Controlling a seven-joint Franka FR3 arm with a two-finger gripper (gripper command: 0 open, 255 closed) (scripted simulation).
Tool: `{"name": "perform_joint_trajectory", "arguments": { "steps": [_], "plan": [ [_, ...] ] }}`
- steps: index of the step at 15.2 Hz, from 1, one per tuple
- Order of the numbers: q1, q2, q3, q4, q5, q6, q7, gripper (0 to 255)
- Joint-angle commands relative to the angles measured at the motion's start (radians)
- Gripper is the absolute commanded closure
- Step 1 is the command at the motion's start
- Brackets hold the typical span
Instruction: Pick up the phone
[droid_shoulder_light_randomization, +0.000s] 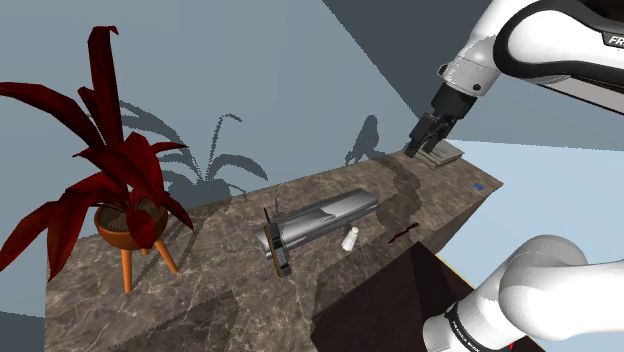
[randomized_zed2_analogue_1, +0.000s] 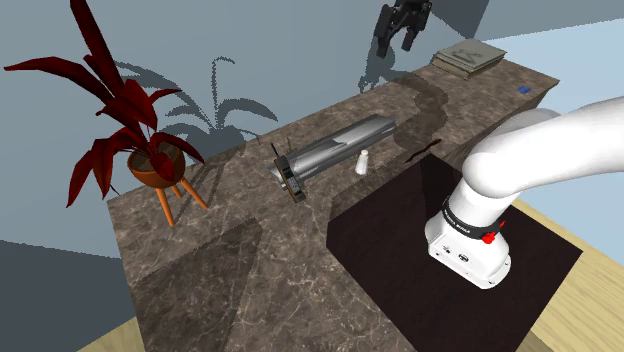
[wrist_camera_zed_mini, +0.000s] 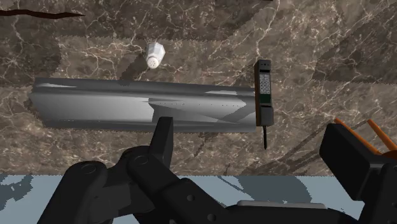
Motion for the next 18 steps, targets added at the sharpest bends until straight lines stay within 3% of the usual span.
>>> {"name": "perform_joint_trajectory", "arguments": {
  "steps": [1, 10, 18],
  "plan": [
    [0.000, 0.000, 0.000, 0.000, 0.000, 0.000, 0.000, 0],
    [0.035, 0.159, 0.106, -0.143, 0.047, 0.345, 0.107, 0],
    [0.053, 0.417, 0.201, -0.160, 0.053, 0.654, 0.215, 0]
  ]
}}
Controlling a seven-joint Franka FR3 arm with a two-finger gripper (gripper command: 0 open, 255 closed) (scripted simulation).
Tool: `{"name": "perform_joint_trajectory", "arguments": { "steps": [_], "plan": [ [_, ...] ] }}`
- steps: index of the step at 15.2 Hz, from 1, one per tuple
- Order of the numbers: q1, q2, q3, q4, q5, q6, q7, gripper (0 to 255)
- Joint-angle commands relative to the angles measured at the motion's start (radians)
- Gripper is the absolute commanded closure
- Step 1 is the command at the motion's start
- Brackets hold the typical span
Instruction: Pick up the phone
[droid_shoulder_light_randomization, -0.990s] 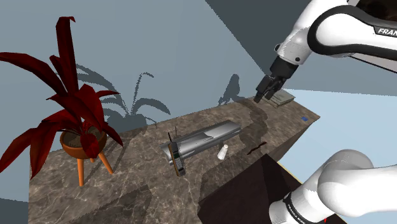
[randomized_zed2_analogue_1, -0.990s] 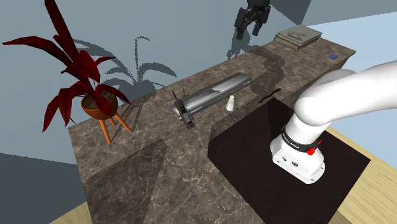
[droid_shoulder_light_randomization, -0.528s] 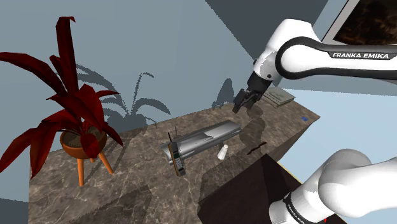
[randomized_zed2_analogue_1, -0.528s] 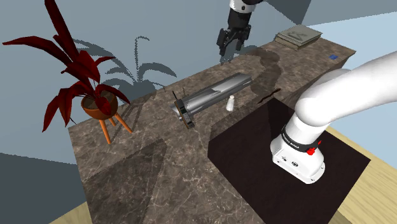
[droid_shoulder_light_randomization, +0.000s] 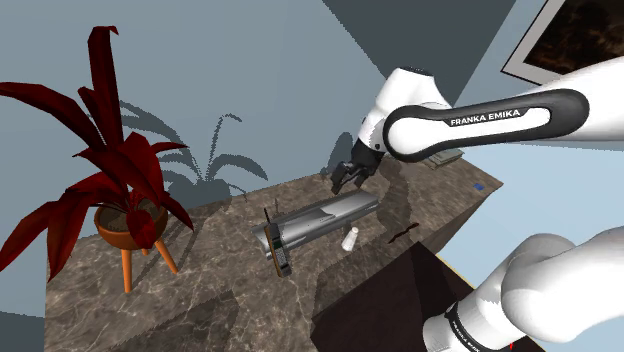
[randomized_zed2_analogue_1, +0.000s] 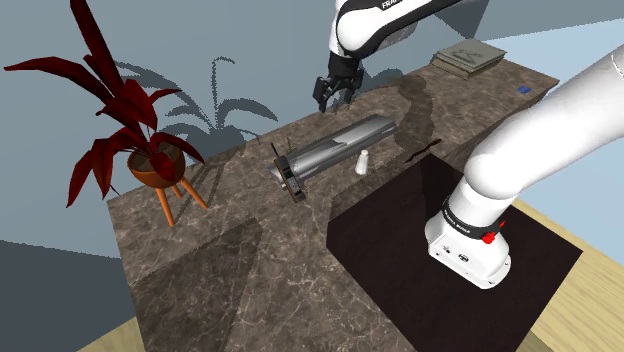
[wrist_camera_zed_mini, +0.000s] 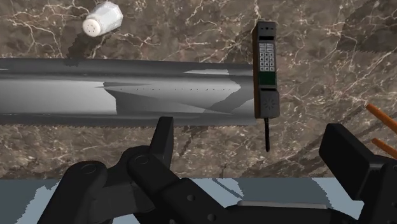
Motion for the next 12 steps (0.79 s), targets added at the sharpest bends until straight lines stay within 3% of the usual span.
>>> {"name": "perform_joint_trajectory", "arguments": {
  "steps": [1, 6, 12],
  "plan": [
    [0.001, 0.079, 0.025, 0.007, -0.007, 0.082, 0.033, 0],
    [-0.005, 0.280, 0.077, 0.060, -0.069, 0.248, 0.137, 0],
    [0.014, 0.535, 0.086, 0.176, -0.237, 0.395, 0.320, 0]
  ]
}}
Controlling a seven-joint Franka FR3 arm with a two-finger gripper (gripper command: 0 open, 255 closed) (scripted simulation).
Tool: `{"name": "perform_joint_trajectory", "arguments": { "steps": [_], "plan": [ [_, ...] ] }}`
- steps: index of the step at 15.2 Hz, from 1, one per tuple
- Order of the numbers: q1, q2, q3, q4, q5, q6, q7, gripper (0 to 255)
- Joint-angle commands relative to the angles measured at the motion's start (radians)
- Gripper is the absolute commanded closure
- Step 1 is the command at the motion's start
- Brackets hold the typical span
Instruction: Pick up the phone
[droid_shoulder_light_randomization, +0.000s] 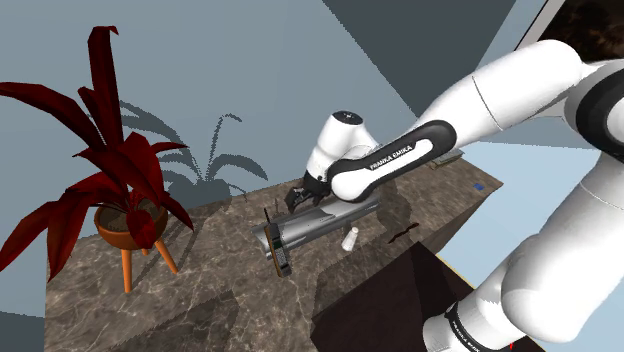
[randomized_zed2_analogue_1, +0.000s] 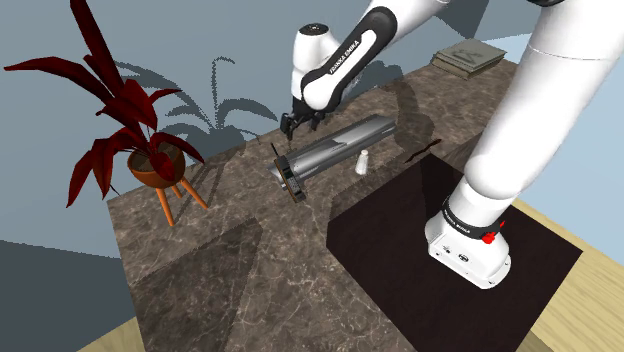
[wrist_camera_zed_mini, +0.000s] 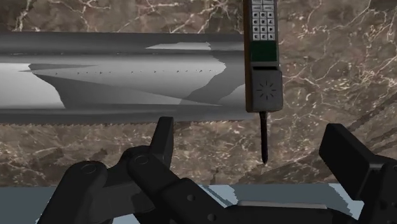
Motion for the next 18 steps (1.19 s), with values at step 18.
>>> {"name": "perform_joint_trajectory", "arguments": {
  "steps": [18],
  "plan": [
    [0.197, 0.551, -0.169, 0.378, -0.253, 0.193, 0.301, 0]
  ]
}}
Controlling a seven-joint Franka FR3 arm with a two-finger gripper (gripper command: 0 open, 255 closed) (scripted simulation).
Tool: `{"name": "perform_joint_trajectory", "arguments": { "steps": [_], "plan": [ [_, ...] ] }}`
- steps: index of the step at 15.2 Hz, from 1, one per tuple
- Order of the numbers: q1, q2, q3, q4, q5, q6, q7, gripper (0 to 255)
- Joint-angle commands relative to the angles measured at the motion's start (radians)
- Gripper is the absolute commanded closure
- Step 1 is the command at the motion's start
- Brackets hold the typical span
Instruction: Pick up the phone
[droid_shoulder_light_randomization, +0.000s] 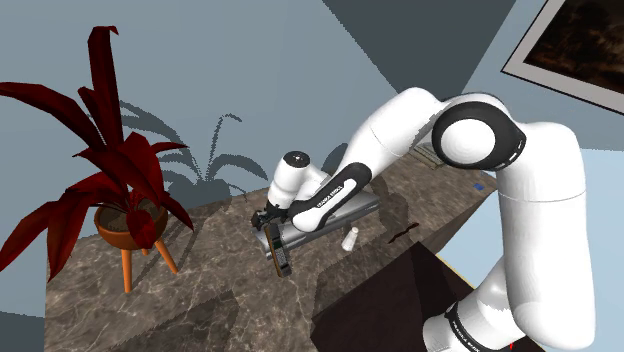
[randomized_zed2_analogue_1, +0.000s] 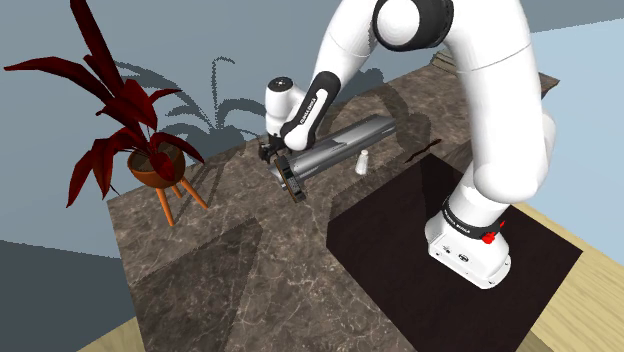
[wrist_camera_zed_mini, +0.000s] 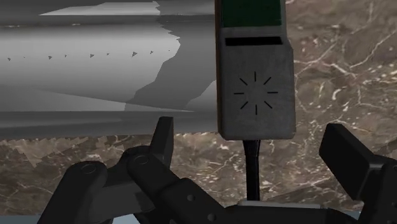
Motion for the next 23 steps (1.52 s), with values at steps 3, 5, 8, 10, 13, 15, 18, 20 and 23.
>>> {"name": "perform_joint_trajectory", "arguments": {
  "steps": [3, 5, 8, 10, 13, 15, 18, 20, 23],
  "plan": [
    [0.006, 0.023, -0.007, 0.012, -0.004, 0.012, 0.006, 255],
    [0.006, 0.022, -0.007, 0.010, -0.004, 0.012, 0.005, 255],
    [0.006, 0.022, -0.007, 0.010, -0.004, 0.013, 0.005, 255],
    [0.006, 0.022, -0.007, 0.010, -0.004, 0.013, 0.005, 255],
    [0.002, 0.010, -0.002, 0.008, -0.001, 0.003, 0.002, 255],
    [-0.005, -0.016, 0.007, -0.002, 0.004, -0.014, -0.005, 255],
    [-0.015, -0.053, 0.019, -0.014, 0.013, -0.040, -0.015, 255],
    [-0.021, -0.078, 0.028, -0.021, 0.019, -0.057, -0.022, 255],
    [-0.031, -0.114, 0.041, -0.030, 0.030, -0.085, -0.033, 255]
  ]
}}
